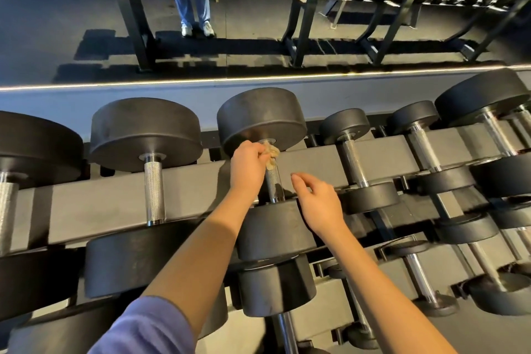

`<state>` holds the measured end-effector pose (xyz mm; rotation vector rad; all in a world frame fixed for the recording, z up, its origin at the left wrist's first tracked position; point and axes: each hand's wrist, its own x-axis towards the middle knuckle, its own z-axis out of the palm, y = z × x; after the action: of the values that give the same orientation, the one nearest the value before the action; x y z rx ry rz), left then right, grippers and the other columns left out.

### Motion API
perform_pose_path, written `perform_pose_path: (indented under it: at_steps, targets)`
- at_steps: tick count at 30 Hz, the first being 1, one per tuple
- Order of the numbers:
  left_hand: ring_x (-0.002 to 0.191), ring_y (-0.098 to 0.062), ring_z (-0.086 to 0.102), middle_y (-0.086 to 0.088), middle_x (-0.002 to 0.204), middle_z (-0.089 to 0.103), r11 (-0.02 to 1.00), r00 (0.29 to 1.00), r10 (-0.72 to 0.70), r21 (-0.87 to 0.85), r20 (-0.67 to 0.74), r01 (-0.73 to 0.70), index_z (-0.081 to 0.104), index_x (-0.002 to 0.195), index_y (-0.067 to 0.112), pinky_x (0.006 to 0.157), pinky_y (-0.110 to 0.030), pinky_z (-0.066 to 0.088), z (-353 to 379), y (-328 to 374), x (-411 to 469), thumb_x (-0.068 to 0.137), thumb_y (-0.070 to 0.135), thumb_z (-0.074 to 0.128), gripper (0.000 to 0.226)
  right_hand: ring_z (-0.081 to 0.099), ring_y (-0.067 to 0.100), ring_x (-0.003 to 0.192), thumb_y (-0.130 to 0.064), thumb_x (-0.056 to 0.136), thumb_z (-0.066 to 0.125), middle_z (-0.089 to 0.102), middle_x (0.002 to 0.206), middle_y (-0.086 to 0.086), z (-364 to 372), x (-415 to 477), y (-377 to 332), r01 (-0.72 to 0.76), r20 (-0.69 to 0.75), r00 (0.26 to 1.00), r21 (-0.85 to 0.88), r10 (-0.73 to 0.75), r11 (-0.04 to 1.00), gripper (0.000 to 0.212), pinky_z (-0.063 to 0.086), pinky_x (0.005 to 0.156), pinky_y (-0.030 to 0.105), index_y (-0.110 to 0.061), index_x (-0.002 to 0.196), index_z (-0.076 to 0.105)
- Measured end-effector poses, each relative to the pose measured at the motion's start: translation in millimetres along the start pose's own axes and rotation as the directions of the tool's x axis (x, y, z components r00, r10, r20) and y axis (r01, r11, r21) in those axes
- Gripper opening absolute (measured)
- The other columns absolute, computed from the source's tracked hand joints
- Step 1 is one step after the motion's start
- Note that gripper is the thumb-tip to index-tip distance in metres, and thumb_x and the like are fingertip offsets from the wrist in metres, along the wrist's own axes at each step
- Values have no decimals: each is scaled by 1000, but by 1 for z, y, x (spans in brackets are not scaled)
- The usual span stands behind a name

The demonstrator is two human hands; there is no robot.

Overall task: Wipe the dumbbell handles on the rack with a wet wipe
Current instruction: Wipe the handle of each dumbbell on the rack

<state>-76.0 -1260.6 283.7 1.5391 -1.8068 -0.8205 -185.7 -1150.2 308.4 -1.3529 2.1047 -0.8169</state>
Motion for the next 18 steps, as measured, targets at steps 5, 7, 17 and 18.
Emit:
perform_pose_path:
  at_steps: [5, 7, 17, 18]
  targets:
    - [87, -20, 58, -6, 95, 61, 1000, 978, -4, 15, 208, 1, 73, 86, 7, 82, -28, 46, -2, -10, -19, 84, 13, 69, 7, 54, 9, 94, -37, 99, 44, 67, 115, -1, -1, 0, -1, -13, -12, 1000, 1, 13, 1000, 33, 40, 79, 25, -21, 118, 65]
    - [82, -16, 57, 0, 87, 57, 1000, 975, 1, -1, 222, -1, 68, 77, 11, 74, -18, 42, -4, -12, -23, 82, 11, 70, 6, 52, 7, 91, -35, 99, 44, 67, 114, -1, 0, -1, -2, -10, -13, 1000, 2, 10, 1000, 32, 39, 77, 26, -20, 117, 66]
    - [86, -14, 57, 0, 96, 58, 999, 999, 30, -38, 36, -28, 71, 97, 9, 81, -24, 46, -1, -7, 2, 88, 18, 65, 14, 52, 4, 96, -35, 99, 46, 65, 113, -6, 0, 1, 1, -35, -17, 999, 83, 37, 996, 32, 38, 80, 22, -19, 119, 65]
    - [86, -14, 57, 1, 96, 57, 999, 997, 27, -27, 67, -25, 72, 95, 8, 81, -24, 45, -1, -8, -1, 88, 17, 66, 13, 52, 5, 96, -35, 99, 46, 65, 111, -7, 0, 1, 2, -38, -17, 999, 91, 39, 995, 32, 38, 80, 22, -19, 119, 65]
